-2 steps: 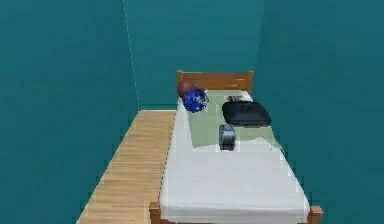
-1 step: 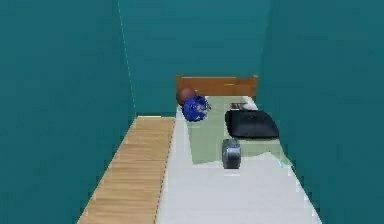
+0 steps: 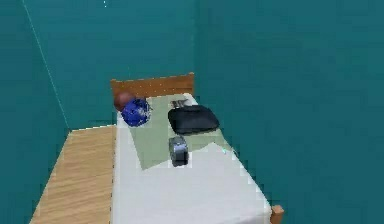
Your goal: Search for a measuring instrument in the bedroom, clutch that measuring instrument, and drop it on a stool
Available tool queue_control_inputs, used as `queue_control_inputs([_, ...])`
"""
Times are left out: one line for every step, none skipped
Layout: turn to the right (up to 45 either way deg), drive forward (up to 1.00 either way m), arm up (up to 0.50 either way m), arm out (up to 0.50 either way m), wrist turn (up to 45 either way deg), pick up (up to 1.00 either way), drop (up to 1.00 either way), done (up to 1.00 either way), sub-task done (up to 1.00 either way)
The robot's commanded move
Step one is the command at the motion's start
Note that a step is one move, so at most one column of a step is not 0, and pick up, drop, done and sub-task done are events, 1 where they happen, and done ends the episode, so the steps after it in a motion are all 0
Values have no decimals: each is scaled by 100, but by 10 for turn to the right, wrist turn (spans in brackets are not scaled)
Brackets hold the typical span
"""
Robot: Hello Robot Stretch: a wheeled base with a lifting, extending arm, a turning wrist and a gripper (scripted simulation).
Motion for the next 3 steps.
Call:
queue_control_inputs([0, 30, 0, 0, 0, 0, 0, 0, 0])
queue_control_inputs([-450, 0, 0, 0, 0, 0, 0, 0, 0])
queue_control_inputs([-450, 0, 0, 0, 0, 0, 0, 0, 0])
